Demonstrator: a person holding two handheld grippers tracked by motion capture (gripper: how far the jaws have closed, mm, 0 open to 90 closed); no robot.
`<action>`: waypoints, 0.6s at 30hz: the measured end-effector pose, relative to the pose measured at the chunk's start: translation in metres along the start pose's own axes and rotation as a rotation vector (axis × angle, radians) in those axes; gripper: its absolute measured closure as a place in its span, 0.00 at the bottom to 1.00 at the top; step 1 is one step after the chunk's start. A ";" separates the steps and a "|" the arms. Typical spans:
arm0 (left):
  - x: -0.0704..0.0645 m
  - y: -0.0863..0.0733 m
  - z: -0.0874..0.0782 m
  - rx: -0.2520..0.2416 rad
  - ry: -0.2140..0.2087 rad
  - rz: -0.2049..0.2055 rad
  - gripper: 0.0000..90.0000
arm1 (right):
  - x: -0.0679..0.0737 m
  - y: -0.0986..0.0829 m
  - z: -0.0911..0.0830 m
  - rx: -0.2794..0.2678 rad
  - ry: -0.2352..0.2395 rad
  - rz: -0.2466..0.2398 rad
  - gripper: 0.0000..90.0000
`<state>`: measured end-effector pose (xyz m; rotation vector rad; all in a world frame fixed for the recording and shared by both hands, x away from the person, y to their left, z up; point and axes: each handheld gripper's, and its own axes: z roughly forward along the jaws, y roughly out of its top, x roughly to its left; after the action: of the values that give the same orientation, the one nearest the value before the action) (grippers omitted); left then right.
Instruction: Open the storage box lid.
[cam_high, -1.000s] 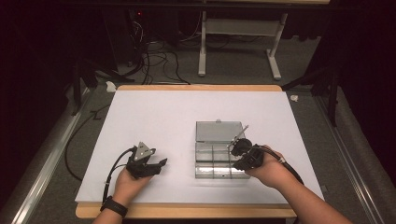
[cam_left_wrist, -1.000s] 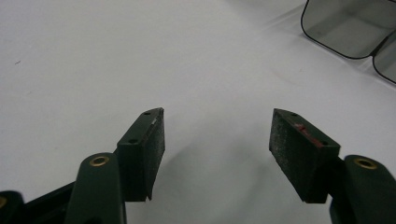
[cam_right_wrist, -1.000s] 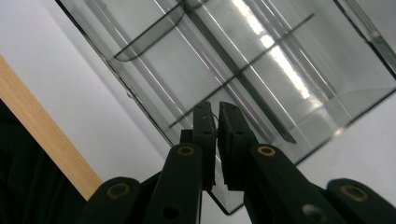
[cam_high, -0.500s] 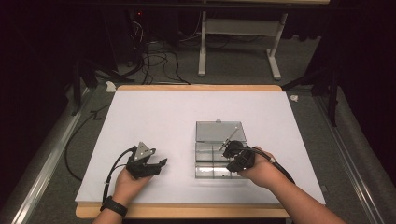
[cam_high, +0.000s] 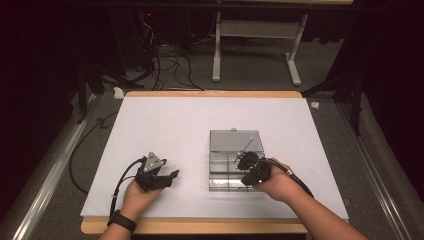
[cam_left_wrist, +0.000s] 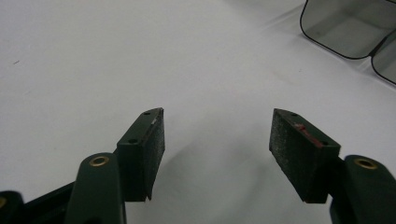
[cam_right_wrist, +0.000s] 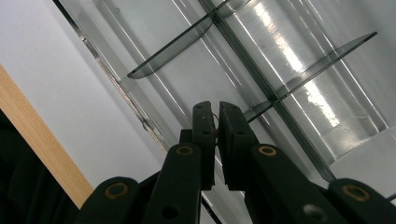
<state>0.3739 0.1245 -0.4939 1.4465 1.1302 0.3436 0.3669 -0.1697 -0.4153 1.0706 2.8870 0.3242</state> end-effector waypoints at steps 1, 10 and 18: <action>0.000 0.000 0.000 0.000 0.000 -0.001 0.40 | 0.000 0.000 0.000 0.000 0.000 0.000 0.96; 0.000 0.000 0.000 0.001 -0.001 -0.001 0.40 | -0.001 0.000 0.000 -0.008 0.001 0.003 0.95; 0.000 0.000 0.000 0.001 -0.001 -0.001 0.40 | -0.001 -0.001 -0.001 -0.011 -0.001 0.001 0.94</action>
<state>0.3740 0.1246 -0.4939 1.4462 1.1308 0.3418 0.3668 -0.1707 -0.4144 1.0704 2.8803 0.3383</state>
